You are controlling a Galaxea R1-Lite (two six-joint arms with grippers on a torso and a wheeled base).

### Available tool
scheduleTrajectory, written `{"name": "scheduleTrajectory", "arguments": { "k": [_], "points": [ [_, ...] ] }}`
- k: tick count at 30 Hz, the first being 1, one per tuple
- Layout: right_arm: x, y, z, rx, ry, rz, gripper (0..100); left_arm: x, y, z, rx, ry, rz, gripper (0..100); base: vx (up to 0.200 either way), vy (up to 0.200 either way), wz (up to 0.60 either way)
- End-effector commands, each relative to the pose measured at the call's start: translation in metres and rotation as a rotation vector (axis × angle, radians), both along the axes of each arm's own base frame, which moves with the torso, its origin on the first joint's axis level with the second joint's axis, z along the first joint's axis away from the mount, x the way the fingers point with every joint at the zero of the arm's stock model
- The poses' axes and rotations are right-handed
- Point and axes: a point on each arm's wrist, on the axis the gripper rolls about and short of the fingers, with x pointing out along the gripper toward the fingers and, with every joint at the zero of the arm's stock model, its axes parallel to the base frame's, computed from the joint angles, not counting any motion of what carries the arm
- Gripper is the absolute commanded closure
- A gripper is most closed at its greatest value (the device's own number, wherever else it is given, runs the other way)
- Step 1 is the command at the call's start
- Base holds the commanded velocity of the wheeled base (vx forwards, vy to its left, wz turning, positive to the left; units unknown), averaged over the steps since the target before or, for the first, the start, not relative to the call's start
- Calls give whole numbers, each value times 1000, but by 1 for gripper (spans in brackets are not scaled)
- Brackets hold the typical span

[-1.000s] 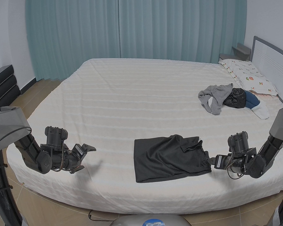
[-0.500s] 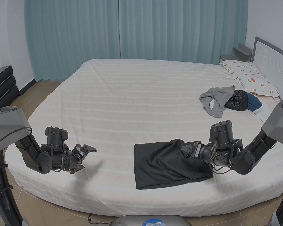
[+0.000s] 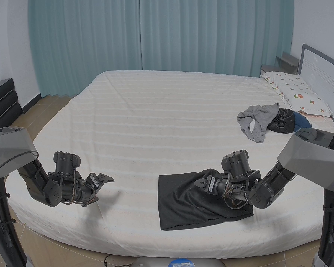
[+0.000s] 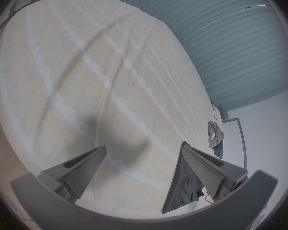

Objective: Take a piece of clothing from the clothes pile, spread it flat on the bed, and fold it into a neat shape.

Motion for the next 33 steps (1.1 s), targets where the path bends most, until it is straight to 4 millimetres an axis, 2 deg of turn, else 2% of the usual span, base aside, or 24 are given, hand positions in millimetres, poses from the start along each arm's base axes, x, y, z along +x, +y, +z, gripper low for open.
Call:
{"name": "scheduleTrajectory", "arguments": {
  "k": [1, 6, 12, 18, 21, 26, 33],
  "points": [
    [16, -7, -12, -7, 2, -40, 0, 0, 0, 0, -1, 0, 1, 0, 0, 0, 0],
    [31, -27, -7, -1, -20, -103, 0, 1, 0, 0, -3, 1, 3, 0, 0, 0, 0],
    [52, -73, -3, 1, -40, -223, 0, 1, 0, 0, -4, 0, 3, 0, 0, 0, 0],
    [60, -105, -3, 2, -49, -298, 0, 1, 0, 0, -4, 0, 3, 0, 0, 0, 0],
    [64, -117, 7, 29, -78, -304, 0, 1, 0, 0, -3, 1, 3, 0, 0, 0, 0],
    [55, -119, 22, 103, -72, -230, 0, 1, 0, 0, -4, 0, 3, 0, 0, 0, 0],
    [49, -105, 11, 113, -28, -171, 0, 1, 0, 0, -4, 0, 3, 0, 0, 0, 0]
  ]
}}
